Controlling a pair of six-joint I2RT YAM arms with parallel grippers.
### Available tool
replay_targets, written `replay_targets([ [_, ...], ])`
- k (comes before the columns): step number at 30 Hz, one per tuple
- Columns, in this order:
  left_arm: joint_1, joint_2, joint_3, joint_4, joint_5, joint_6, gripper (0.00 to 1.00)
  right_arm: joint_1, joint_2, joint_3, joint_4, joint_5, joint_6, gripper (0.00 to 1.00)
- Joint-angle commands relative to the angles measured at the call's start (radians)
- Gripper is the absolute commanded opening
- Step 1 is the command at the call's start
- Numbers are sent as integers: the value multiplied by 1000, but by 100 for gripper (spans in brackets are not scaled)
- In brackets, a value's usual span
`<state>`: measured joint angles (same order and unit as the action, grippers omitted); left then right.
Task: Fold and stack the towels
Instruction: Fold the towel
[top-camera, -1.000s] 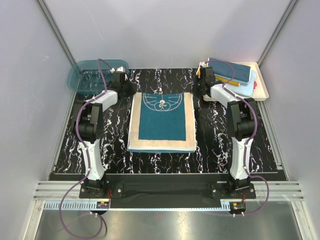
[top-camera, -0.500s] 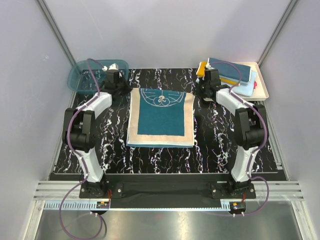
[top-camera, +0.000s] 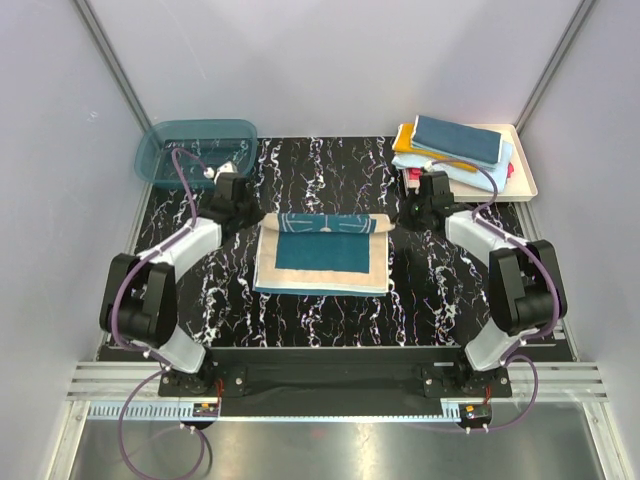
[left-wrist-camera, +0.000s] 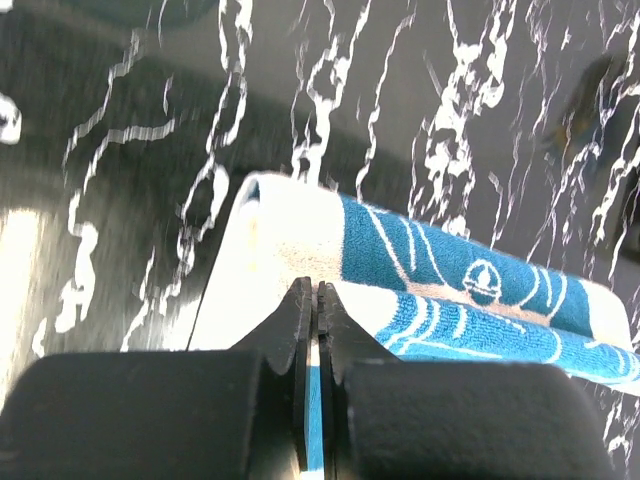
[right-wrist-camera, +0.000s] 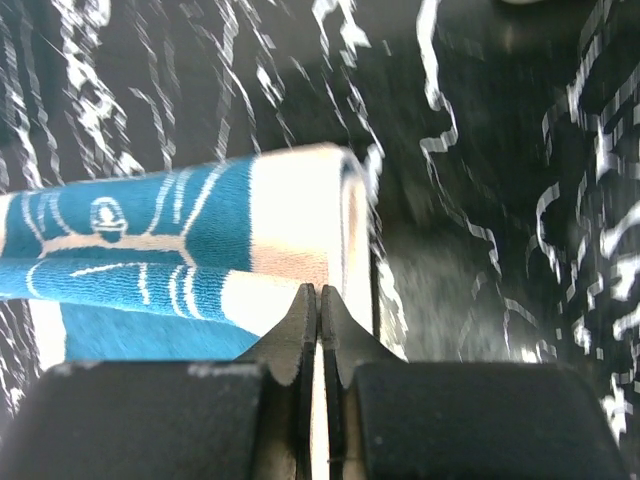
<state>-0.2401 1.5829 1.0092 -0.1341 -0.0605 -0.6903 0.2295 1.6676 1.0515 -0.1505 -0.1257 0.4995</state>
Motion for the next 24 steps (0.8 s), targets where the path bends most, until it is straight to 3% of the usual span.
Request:
replay_targets([
  [1,-2,-76,-66,13,-93,-34,0,13,-84,-57,31,4,22,0],
  [24,-11,-319,-254,-53,-56,-34,0,59,-308,-220,-37,-8,24,0],
])
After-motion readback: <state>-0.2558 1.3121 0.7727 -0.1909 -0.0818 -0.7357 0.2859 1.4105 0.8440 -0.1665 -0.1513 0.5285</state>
